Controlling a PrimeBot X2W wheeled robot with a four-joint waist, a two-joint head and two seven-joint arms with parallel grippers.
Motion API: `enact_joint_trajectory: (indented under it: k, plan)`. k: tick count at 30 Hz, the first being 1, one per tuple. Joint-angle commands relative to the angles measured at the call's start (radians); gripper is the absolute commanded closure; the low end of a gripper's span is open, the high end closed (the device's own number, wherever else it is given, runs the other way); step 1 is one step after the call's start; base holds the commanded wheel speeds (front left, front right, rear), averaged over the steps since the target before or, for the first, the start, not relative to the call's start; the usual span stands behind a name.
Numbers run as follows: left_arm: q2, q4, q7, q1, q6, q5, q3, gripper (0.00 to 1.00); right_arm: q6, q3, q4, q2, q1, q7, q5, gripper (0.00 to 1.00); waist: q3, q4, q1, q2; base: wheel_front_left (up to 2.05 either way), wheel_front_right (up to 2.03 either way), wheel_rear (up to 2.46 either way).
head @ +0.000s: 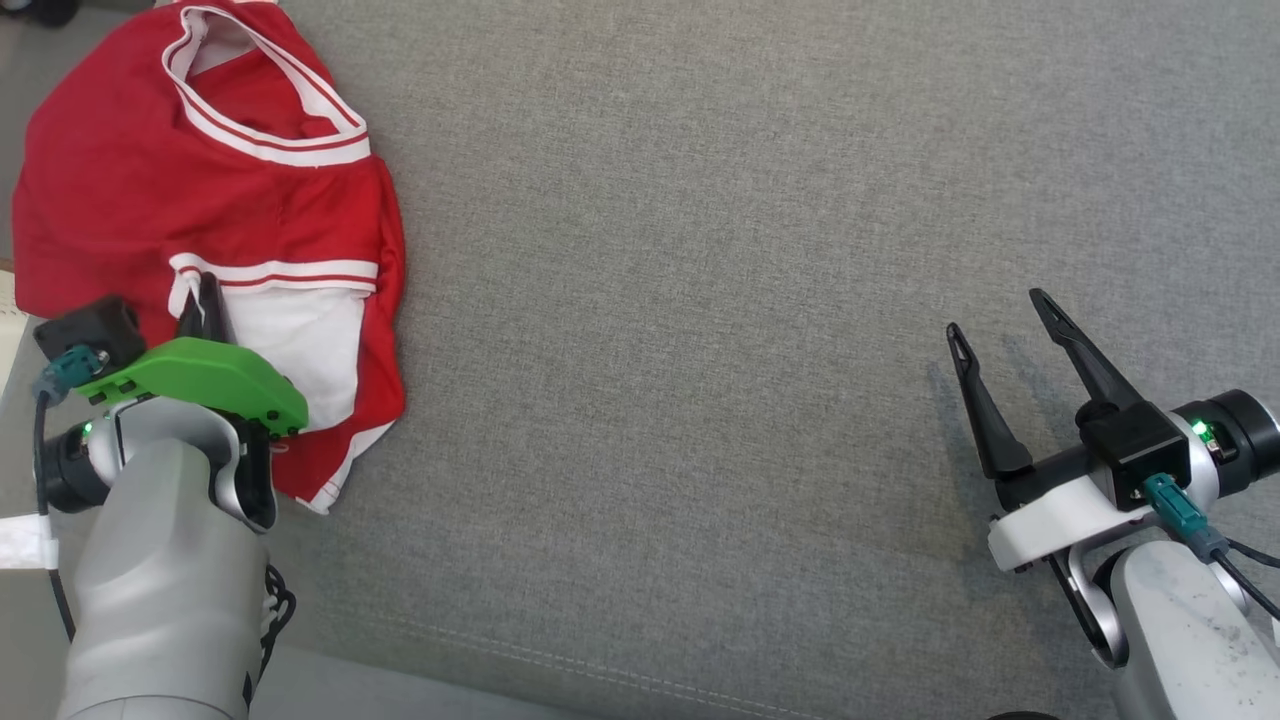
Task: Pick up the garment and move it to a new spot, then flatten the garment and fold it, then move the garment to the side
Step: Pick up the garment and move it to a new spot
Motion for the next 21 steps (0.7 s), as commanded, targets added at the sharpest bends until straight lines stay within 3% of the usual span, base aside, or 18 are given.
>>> enact_joint_trajectory:
  k: [1, 7, 13, 21]
  plan:
    - [0.011, -0.014, 0.0, 0.01, -0.005, 0.01, 0.009, 1.0, -0.001, -0.004, 0.001, 0.005, 0.0, -0.003, 0.004, 0.0, -0.004, -0.002, -0.0001, 0.0, 0.0, 0.0, 0.0]
    - [0.023, -0.063, 0.0, 0.011, -0.017, 0.024, 0.02, 1.0, -0.001, -0.006, 0.006, 0.017, 0.007, -0.003, 0.006, 0.0, -0.021, -0.005, -0.0001, 0.0, 0.0, 0.0, 0.0]
    - [0.024, -0.203, 0.0, -0.021, -0.04, 0.07, 0.003, 1.0, -0.001, -0.008, 0.009, 0.046, 0.011, -0.003, 0.013, 0.0, -0.057, -0.022, -0.0001, 0.0, 0.0, 0.0, 0.0]
    - [-0.012, -0.394, 0.022, -0.069, -0.075, 0.101, -0.136, 1.0, -0.001, -0.017, 0.002, 0.108, 0.028, -0.003, 0.024, 0.0, -0.111, -0.11, -0.0001, 0.0, 0.0, 0.0, 0.0]
